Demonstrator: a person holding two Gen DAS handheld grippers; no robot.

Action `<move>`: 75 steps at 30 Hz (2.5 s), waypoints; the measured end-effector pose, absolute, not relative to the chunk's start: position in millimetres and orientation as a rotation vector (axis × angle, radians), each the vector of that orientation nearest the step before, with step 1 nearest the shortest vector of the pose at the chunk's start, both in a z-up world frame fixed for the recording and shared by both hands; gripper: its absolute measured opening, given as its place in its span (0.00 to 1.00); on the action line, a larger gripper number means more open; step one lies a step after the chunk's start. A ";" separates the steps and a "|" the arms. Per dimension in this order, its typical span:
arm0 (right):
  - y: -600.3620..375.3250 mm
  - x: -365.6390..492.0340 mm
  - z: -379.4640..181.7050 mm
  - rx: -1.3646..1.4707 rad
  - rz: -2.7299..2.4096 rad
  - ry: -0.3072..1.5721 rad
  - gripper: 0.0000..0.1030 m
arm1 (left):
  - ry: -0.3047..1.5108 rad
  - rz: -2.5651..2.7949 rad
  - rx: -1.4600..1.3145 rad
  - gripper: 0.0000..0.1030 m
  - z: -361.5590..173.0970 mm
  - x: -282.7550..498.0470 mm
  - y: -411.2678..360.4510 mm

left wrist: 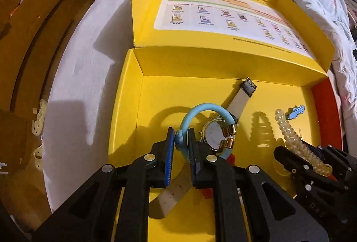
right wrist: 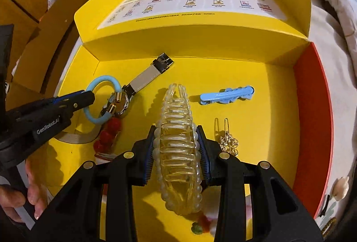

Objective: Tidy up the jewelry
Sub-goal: 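Carry the bangle and claw clip into the yellow box and open both tools, then grasp the black bead bracelet with the left tool while the right tool grasps the brown bead bracelet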

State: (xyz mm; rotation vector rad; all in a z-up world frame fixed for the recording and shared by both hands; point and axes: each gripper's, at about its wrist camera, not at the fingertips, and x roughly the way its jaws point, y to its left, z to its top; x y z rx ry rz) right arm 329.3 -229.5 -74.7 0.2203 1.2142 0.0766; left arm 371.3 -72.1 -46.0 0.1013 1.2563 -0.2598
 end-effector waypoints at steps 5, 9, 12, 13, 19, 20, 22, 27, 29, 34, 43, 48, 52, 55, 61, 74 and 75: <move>-227.2 329.1 -72.1 0.184 0.057 1.201 0.52 | 1.252 -0.254 0.093 0.13 -46.9 372.8 -70.9; -230.3 321.7 -57.5 0.174 0.039 1.151 0.68 | 1.230 -0.264 0.074 0.23 -36.4 370.3 -65.8; -233.3 309.3 -39.0 0.183 0.044 1.107 0.72 | 1.193 -0.267 0.061 0.38 -20.1 362.3 -60.7; -234.0 303.9 -32.3 0.187 0.044 1.092 0.72 | 1.176 -0.266 0.057 0.39 -12.2 357.0 -57.8; -243.7 238.3 23.8 0.236 0.080 0.970 0.72 | 1.069 -0.274 0.055 0.52 34.0 301.3 -36.9; -246.2 220.5 31.1 0.241 0.082 0.953 0.72 | 1.055 -0.273 0.063 0.53 40.3 289.4 -33.4; -248.6 185.4 41.2 0.244 0.088 0.937 0.72 | 1.022 -0.291 0.079 0.54 53.9 256.8 -26.7; -246.3 97.8 30.6 0.245 0.087 0.980 0.72 | 1.035 -0.325 0.162 0.56 42.2 175.7 -14.8; -239.7 78.9 15.9 0.225 0.087 1.022 0.72 | 1.081 -0.343 0.178 0.56 24.5 152.5 -12.3; -227.1 50.6 -27.6 0.228 0.075 1.117 0.72 | 1.195 -0.369 0.195 0.56 -24.5 99.1 -7.9; -203.5 43.4 -58.6 0.182 0.036 1.194 0.72 | 1.240 -0.349 0.223 0.56 -51.4 71.1 -15.0; -197.6 42.0 -68.3 0.158 0.016 1.204 0.72 | 1.251 -0.342 0.235 0.56 -61.5 69.0 -19.3; -196.0 44.9 -73.9 0.132 -0.010 1.207 0.71 | 1.237 -0.329 0.254 0.56 -66.6 67.9 -23.7; -194.9 46.9 -78.1 0.112 -0.028 1.212 0.69 | 1.228 -0.322 0.264 0.56 -68.2 68.2 -27.3; -189.5 52.4 -93.7 0.084 -0.037 1.243 0.61 | 1.210 -0.310 0.281 0.57 -74.6 63.6 -36.4; -186.3 55.4 -105.6 0.036 -0.078 1.236 0.55 | 1.189 -0.303 0.270 0.57 -75.0 60.0 -42.9; -185.2 55.6 -106.4 0.026 -0.080 1.235 0.55 | 1.185 -0.301 0.281 0.57 -75.1 58.9 -44.7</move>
